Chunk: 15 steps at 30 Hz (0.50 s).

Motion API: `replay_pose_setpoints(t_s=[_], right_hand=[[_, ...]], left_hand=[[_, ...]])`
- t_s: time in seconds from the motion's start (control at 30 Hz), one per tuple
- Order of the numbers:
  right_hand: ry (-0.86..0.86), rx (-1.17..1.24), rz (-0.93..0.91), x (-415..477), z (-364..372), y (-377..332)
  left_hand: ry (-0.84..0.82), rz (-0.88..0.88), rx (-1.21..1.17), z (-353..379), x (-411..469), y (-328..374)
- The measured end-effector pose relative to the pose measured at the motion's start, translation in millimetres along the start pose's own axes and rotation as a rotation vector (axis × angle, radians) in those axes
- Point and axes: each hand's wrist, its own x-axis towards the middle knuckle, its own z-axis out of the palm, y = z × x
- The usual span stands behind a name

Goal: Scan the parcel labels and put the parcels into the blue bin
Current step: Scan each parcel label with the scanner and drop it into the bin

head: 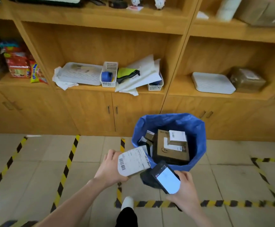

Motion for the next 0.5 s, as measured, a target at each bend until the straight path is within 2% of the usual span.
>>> replay_pose_setpoints(t_s=[0.2,0.33,0.5], right_hand=[[0.078,0.041,0.066,68,-19,-1],[0.041,0.048,0.153,96,-29,10],[0.052,0.137,0.238,136,-44,30]], left_hand=[[-0.078,0.078,0.095,7,118,-2],[-0.118,0.106,0.093,20,174,10],[-0.235,-0.011,0.019,31,224,24]])
